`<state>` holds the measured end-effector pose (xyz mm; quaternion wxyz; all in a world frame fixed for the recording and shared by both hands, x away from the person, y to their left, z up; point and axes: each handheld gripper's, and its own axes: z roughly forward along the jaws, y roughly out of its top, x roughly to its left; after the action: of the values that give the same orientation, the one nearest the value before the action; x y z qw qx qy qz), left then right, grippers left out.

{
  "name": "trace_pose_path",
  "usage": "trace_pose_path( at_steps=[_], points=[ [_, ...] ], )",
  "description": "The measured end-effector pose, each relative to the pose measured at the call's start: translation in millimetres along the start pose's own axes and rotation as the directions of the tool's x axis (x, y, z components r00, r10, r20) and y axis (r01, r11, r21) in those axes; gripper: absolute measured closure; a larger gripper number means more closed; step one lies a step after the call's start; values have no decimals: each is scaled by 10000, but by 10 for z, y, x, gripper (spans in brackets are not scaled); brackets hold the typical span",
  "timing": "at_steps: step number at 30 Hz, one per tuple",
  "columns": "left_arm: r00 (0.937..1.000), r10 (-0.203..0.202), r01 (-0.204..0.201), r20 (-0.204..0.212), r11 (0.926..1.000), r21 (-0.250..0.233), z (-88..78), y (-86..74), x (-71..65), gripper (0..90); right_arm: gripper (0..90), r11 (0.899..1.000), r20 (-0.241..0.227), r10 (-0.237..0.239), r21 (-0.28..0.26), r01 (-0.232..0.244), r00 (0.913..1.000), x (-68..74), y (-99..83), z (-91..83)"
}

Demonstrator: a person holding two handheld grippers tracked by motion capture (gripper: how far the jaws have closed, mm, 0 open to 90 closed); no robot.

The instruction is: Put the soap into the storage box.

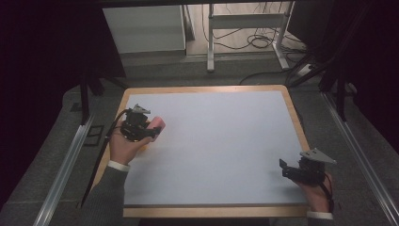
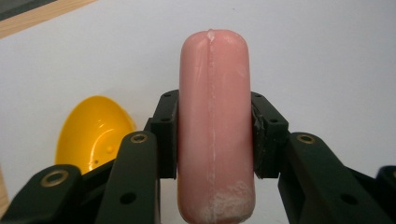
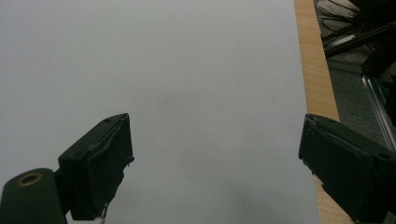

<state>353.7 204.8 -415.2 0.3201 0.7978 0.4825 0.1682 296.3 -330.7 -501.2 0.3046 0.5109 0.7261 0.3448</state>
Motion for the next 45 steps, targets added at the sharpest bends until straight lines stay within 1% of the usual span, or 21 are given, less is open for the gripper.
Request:
trace_pose_path(
  at_steps=[3,8,11,14,15,17,19,22,24,28,37,39,40,41,43,45],
  points=[
    [9999,-111,111,-112,9999,19,4,-6,67,603,96,10000,-31,-23,26,23,10000,4,-3,8],
    [9988,-337,341,-363,9994,102,-12,-42,189,603,96,9999,-18,12,-119,-12,10000,8,8,-23],
    [9983,-409,414,-425,9991,108,-20,-54,227,603,96,9999,-7,26,-140,-27,10000,10,11,-28],
    [9970,-520,529,-566,9985,145,-33,-74,304,603,96,9999,0,-13,-103,13,10000,16,8,-20],
    [9970,-520,529,-566,9985,145,-33,-74,304,603,96,9999,0,-13,-103,13,10000,16,8,-20],
    [9960,-604,618,-652,9979,186,-36,-95,367,603,96,10000,11,-28,-88,28,10000,14,7,-16],
    [9956,-634,650,-686,9977,205,-37,-103,388,603,96,10000,19,-25,-80,25,10000,13,6,-16],
    [9938,-788,806,-789,9966,196,-40,-135,463,603,96,10000,32,-14,-59,15,10000,14,4,-15],
    [9932,-836,854,-812,9961,197,-41,-143,477,603,96,10000,33,-23,-52,23,10000,16,4,-14],
    [9909,-1015,1038,-889,9944,215,-32,-183,554,603,96,10000,14,-50,-36,50,10000,25,3,-7],
    [9870,-1250,1283,-1010,9914,267,34,-233,635,603,96,10000,37,-40,32,40,10000,20,-6,0],
    [9861,-1319,1354,-1012,9904,284,50,-248,655,603,96,10000,33,-52,15,52,10000,20,-4,-3],
    [9846,-1406,1451,-1043,9887,367,71,-265,685,603,96,10000,-6,-8,-7,8,10000,24,-1,-6],
    [9846,-1406,1451,-1043,9887,367,71,-265,685,603,96,10000,-75,2,-30,-2,10000,26,3,-9],
    [9819,-1542,1595,-1104,9864,405,91,-291,726,603,96,10000,-58,-5,-67,4,10000,32,9,-14],
    [9816,-1554,1608,-1109,9861,415,96,-298,739,603,96,10000,-53,-24,-69,24,10000,33,10,-15]
  ],
)
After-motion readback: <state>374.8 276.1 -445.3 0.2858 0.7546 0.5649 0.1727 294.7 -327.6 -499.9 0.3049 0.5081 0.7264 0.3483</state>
